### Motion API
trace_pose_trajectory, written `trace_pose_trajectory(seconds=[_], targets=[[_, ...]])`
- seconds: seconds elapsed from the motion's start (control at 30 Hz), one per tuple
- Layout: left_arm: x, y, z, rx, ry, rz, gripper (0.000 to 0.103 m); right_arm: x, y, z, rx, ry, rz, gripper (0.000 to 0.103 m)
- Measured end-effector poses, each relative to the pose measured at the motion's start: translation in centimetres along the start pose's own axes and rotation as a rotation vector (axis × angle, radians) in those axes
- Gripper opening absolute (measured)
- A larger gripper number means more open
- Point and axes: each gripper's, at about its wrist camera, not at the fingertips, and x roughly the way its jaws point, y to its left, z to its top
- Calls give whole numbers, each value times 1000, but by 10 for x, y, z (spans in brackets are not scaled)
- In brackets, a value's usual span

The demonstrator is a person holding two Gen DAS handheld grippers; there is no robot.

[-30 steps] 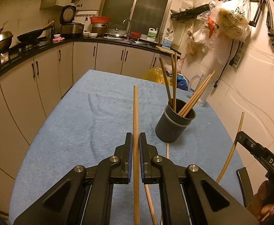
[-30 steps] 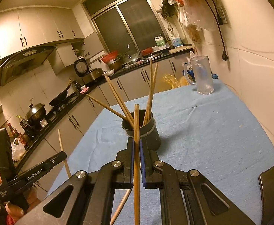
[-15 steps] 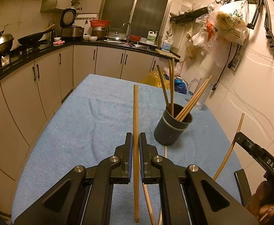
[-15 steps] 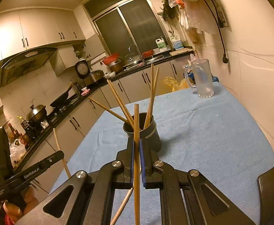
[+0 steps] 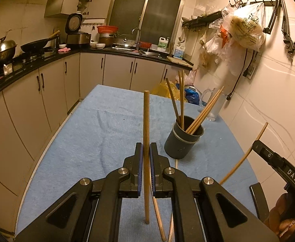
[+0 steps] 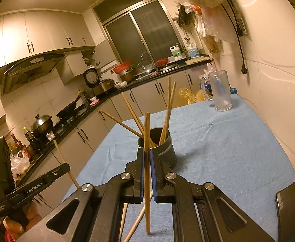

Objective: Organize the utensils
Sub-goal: 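Lift both chopsticks upright and carry them over the black cup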

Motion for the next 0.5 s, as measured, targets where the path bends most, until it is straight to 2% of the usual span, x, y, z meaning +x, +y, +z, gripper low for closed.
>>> trace_pose_trajectory(seconds=[0.5], targets=[[-50, -5, -1, 6, -73, -18, 6, -45, 20, 2, -30, -61, 14, 6]])
